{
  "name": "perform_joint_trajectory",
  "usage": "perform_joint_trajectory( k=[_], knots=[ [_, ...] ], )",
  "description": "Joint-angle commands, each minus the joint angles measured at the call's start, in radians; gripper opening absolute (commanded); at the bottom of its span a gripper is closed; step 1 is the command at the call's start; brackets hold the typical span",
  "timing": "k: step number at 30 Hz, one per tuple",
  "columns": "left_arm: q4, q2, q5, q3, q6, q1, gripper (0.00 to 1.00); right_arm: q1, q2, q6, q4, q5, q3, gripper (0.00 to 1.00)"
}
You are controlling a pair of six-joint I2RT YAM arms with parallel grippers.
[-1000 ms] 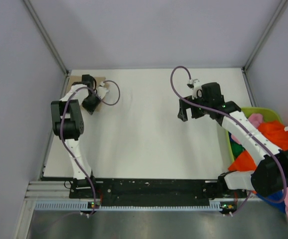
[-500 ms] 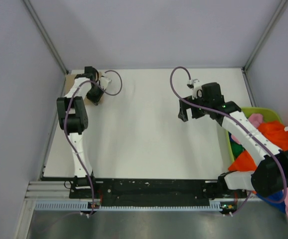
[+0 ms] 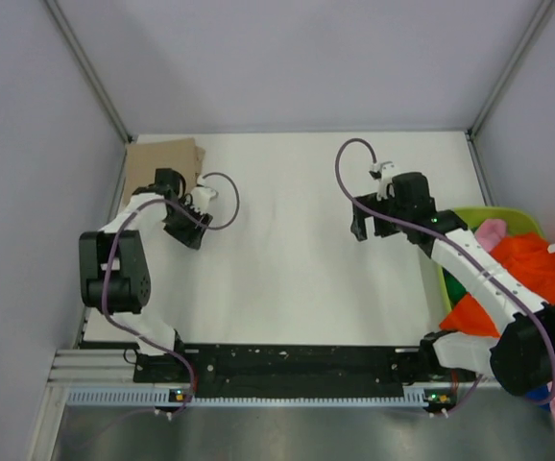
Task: Fold and stack the t-shirts
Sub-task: Put the neatly folded tshirt into the corner of the board with the left arm
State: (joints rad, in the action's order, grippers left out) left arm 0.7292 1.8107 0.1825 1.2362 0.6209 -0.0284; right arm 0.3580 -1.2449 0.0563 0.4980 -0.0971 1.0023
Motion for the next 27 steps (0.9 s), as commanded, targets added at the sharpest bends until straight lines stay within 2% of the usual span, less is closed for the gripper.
perform_joint_trajectory(
  k=[1,4,5,6,7,11,14,20,27],
  knots=[
    [-0.137,-0.294,0.167,-0.173,-0.05,0.01,0.62,-0.007,0.128,0.079,-0.165,0.062,-0.126,0.99],
    [-0.186,-0.488,0.232,-0.291,-0.04,0.01,0.65,-0.008,0.229,0.092,-0.263,0.091,-0.244,0.99],
    [-0.23,-0.549,0.236,-0.335,-0.047,0.01,0.86,-0.008,0.263,0.094,-0.291,0.092,-0.289,0.99],
    [-0.291,-0.598,0.239,-0.393,-0.061,0.01,0.88,-0.008,0.303,0.099,-0.326,0.12,-0.329,0.99],
    [-0.348,-0.652,0.245,-0.456,-0.093,0.01,0.99,-0.01,0.343,0.103,-0.354,0.129,-0.373,0.99],
    [-0.461,-0.827,0.316,-0.628,-0.197,0.01,0.99,-0.01,0.499,0.14,-0.478,0.14,-0.523,0.99],
    [-0.554,-0.939,0.256,-0.748,-0.276,0.01,0.99,-0.01,0.579,0.14,-0.492,0.152,-0.583,0.99],
    [-0.689,-0.936,0.071,-0.836,-0.339,0.01,0.99,-0.01,0.644,0.157,-0.605,0.229,-0.701,0.99],
    [-0.697,-0.942,0.064,-0.839,-0.346,0.01,0.99,-0.01,0.644,0.169,-0.653,0.267,-0.745,0.99]
  ],
)
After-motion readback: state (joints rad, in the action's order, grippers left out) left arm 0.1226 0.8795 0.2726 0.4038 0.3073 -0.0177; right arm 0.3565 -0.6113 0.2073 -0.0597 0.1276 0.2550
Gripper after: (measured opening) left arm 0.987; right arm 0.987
